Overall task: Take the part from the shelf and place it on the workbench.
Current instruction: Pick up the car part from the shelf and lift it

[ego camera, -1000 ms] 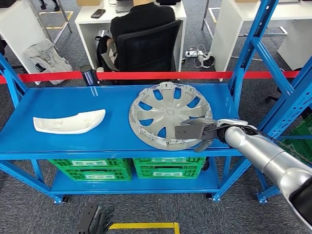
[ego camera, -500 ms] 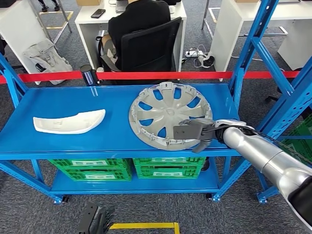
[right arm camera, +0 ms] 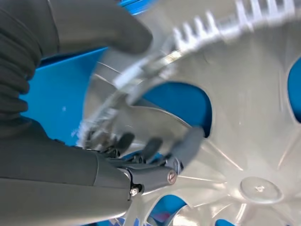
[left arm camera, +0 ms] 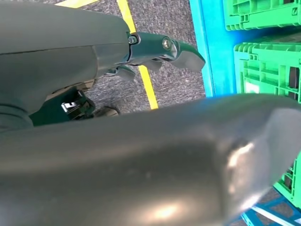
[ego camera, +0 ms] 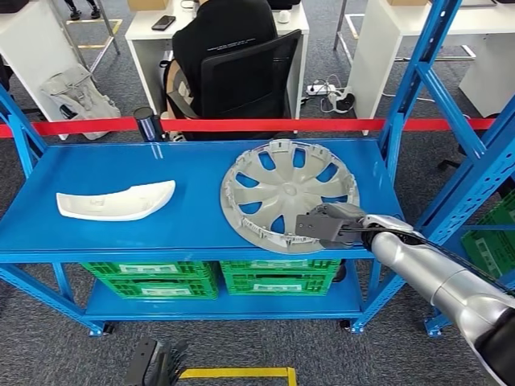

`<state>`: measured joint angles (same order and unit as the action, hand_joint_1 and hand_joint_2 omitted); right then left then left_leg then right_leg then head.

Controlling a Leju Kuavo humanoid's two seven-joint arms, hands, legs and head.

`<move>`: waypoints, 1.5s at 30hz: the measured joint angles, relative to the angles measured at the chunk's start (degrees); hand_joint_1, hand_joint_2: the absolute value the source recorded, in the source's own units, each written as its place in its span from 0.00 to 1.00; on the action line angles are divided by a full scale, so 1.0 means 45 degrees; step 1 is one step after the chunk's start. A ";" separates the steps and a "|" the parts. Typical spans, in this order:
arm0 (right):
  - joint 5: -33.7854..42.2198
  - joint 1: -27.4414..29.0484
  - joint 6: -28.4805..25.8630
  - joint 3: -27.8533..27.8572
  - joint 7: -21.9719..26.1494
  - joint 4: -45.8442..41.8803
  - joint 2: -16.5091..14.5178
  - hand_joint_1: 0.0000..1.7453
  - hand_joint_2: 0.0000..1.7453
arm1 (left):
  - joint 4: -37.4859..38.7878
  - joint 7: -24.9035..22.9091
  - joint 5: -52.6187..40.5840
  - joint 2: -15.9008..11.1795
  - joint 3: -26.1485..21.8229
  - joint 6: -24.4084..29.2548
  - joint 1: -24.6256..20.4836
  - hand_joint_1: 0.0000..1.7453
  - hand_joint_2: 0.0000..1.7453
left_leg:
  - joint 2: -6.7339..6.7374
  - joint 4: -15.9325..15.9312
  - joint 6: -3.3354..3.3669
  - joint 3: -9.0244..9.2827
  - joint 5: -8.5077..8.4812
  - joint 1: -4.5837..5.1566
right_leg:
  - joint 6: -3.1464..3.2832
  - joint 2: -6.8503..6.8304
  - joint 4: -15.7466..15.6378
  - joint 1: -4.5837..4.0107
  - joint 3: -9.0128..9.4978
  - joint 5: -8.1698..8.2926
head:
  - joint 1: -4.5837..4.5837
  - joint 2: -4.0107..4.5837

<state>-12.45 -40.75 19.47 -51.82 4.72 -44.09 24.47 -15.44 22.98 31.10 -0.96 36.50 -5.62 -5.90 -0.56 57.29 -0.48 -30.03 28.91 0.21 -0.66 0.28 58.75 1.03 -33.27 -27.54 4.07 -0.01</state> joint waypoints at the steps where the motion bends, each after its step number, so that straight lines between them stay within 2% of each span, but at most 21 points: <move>1: -0.0010 0.0063 -0.0113 0.0083 0.0065 0.0127 -0.0050 1.00 1.00 | 0.0013 0.0063 0.0066 -0.0009 0.0000 0.0001 0.0004 0.00 0.00 | 0.0001 0.0000 0.0000 0.0008 0.0000 0.0000 | 0.0000 0.0001 -0.0002 0.0000 0.0007 0.0000 | 0.0001 0.0000; 27: -0.0491 0.1214 -0.1260 0.1834 0.0476 0.0281 -0.0251 1.00 1.00 | 0.0163 0.0538 0.0349 -0.0020 -0.0007 0.0204 0.0184 0.00 0.00 | -0.0008 0.0000 0.0044 0.0105 0.0016 0.0001 | -0.0025 -0.0004 -0.0064 -0.0001 0.0149 0.0006 | 0.0000 0.0002; 34: -0.0335 0.1419 -0.0487 0.2617 0.1198 -0.0733 -0.0248 1.00 1.00 | 0.0182 0.0538 0.0275 -0.0075 -0.0005 0.0059 0.0183 0.00 0.00 | 0.0005 -0.0001 0.0043 0.0082 0.0016 0.0000 | -0.0030 0.0022 -0.0064 0.0000 0.0107 0.0012 | 0.0001 0.0001; 45: 0.0506 0.1458 0.0205 0.3087 0.1867 -0.2424 -0.0253 1.00 1.00 | 0.0182 0.0609 0.0271 -0.0126 -0.0005 0.0017 0.0183 0.00 0.00 | -0.0014 -0.0005 0.0044 0.0020 0.0015 -0.0001 | -0.0034 0.0003 -0.0062 -0.0002 0.0062 0.0008 | 0.0000 0.0000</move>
<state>-10.18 -34.19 20.39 -37.93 13.12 -55.00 23.33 -14.62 25.71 32.32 -1.52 36.48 -5.54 -5.08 -0.62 57.27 -0.28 -29.95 28.97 0.21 -0.81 0.29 58.47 1.02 -32.99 -27.51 4.07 -0.01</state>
